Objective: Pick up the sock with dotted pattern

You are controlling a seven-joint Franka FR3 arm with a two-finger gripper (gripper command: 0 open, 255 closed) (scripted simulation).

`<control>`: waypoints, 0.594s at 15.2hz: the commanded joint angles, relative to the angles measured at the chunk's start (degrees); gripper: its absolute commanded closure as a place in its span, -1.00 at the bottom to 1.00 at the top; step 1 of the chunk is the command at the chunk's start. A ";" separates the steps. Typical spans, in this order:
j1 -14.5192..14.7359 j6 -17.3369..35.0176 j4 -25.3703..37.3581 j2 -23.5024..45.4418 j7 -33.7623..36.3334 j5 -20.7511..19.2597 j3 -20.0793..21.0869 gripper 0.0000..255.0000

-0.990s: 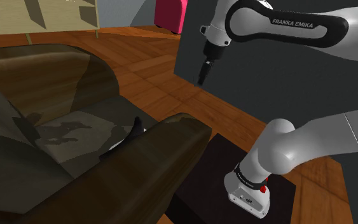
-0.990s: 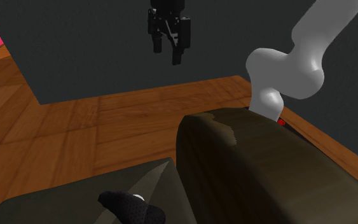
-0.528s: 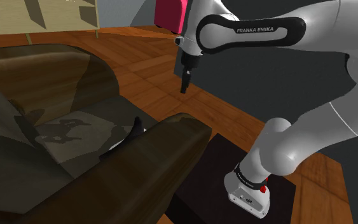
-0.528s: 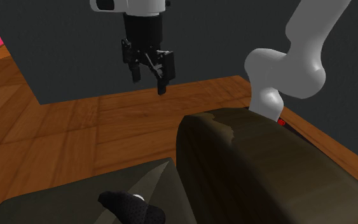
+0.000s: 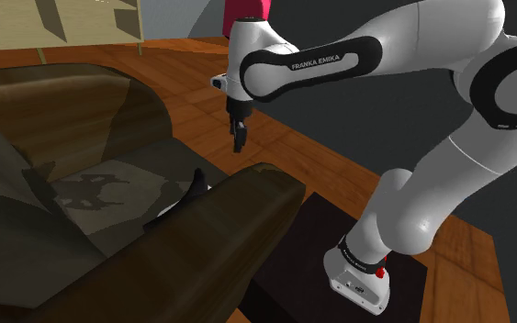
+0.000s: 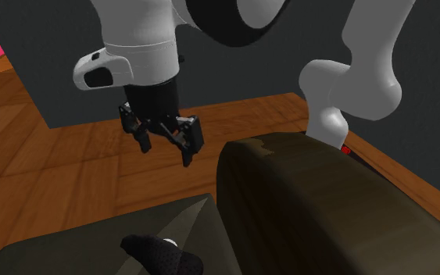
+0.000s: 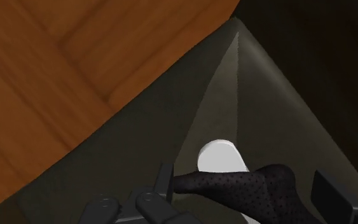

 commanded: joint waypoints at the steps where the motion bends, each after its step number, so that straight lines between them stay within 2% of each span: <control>1: 1.11 1.62 1.21 3.46 -2.61 0.10 0.71 -1.00; 9: 5.10 6.61 6.06 15.86 -11.29 -0.60 4.51 -1.00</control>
